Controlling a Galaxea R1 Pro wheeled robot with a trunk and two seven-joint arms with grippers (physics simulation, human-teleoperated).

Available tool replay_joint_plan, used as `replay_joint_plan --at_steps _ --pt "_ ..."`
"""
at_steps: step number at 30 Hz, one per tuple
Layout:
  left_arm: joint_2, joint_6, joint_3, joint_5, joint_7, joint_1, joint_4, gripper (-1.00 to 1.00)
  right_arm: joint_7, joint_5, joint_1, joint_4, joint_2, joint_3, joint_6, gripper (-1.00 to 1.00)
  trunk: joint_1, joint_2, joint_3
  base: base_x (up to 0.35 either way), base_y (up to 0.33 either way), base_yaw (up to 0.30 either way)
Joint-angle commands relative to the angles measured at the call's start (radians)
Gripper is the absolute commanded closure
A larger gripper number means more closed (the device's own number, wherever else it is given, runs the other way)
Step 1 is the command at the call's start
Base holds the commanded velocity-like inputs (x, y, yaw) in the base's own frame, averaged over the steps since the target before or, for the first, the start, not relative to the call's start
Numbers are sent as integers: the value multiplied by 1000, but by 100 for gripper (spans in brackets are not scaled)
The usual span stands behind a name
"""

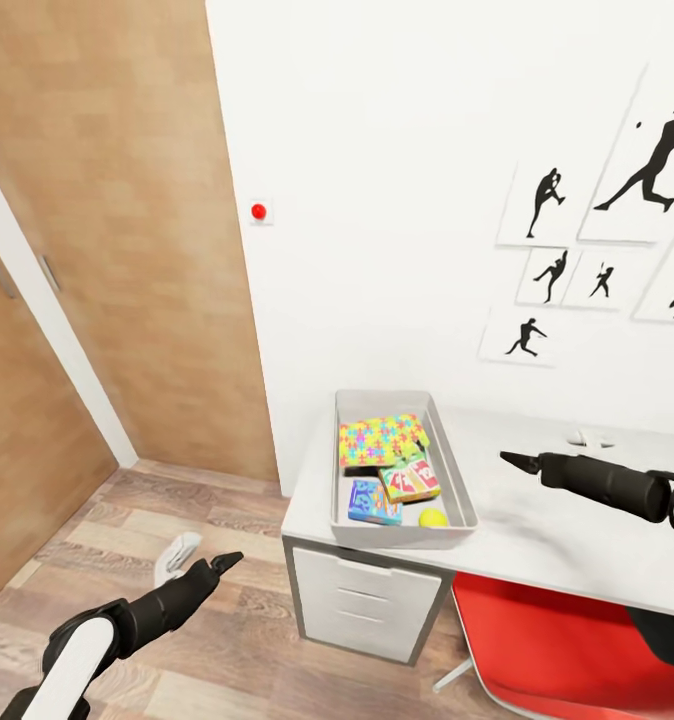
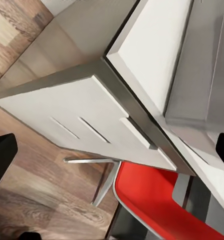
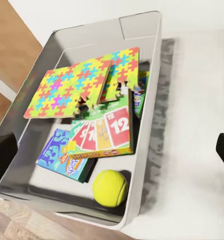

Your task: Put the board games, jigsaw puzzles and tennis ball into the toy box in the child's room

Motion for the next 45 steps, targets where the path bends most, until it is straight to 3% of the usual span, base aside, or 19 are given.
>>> replay_joint_plan --at_steps 1,5,10,25,45 --pt "0 2 -1 10 9 -1 -1 -100 -9 -10 -2 -1 -1 3 -1 -100 1 -2 -1 0 0 0" --pt "-1 2 -14 -17 9 -3 -1 -100 3 -12 12 -2 -26 3 -34 -100 1 -2 6 0 0 0" --pt "-2 1 -19 -29 9 -3 0 -100 7 -12 18 -2 -35 3 -49 -100 1 -2 14 0 0 0" --pt "-3 -1 -16 -35 7 -13 56 -100 9 -12 24 -2 -42 3 -56 -100 1 -2 39 0 6 0" --pt "-3 -1 -16 -37 7 -20 68 -100 9 -12 25 -2 -43 4 -54 -100 1 -2 72 0 82 0"
